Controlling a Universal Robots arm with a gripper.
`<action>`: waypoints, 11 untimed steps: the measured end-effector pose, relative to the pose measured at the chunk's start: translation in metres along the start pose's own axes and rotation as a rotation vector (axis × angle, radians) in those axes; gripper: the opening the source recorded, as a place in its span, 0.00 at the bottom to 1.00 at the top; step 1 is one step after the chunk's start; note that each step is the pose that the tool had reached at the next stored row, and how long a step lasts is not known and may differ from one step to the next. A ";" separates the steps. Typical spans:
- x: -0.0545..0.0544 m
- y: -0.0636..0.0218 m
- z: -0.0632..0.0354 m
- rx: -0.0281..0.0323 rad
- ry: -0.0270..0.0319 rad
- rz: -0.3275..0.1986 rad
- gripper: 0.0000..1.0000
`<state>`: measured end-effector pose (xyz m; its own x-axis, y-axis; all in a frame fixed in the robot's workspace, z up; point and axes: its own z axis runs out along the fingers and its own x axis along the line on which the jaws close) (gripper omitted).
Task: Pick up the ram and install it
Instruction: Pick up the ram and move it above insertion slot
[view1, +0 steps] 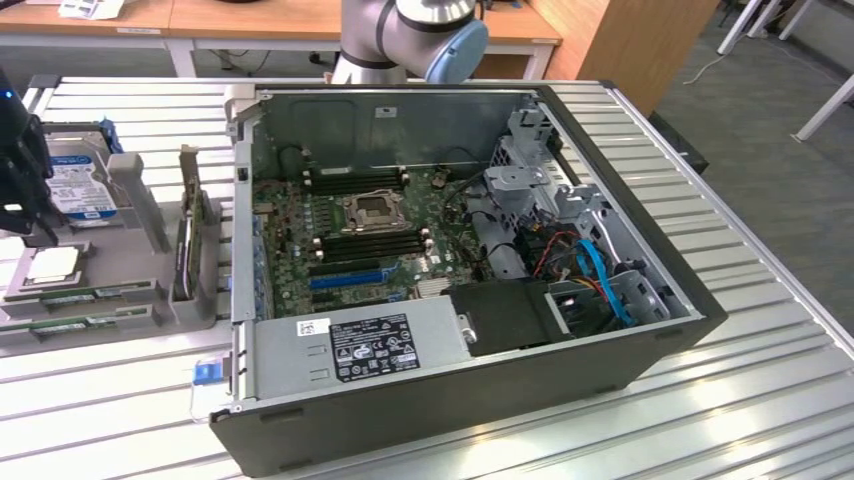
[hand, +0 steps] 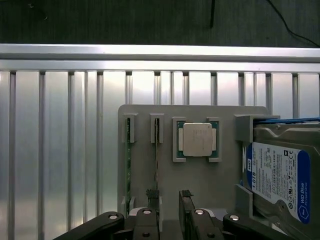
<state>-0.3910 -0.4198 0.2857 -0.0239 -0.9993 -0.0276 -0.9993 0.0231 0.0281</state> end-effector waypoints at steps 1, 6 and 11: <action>0.000 0.0000 0.0011 0.0000 -0.0001 0.000 0.30; 0.000 -0.0002 0.0060 0.0000 -0.0001 0.000 0.30; 0.000 -0.0003 0.0110 0.0000 -0.0001 0.000 0.30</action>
<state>-0.3909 -0.4198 0.2747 -0.0239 -0.9993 -0.0277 -0.9993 0.0231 0.0281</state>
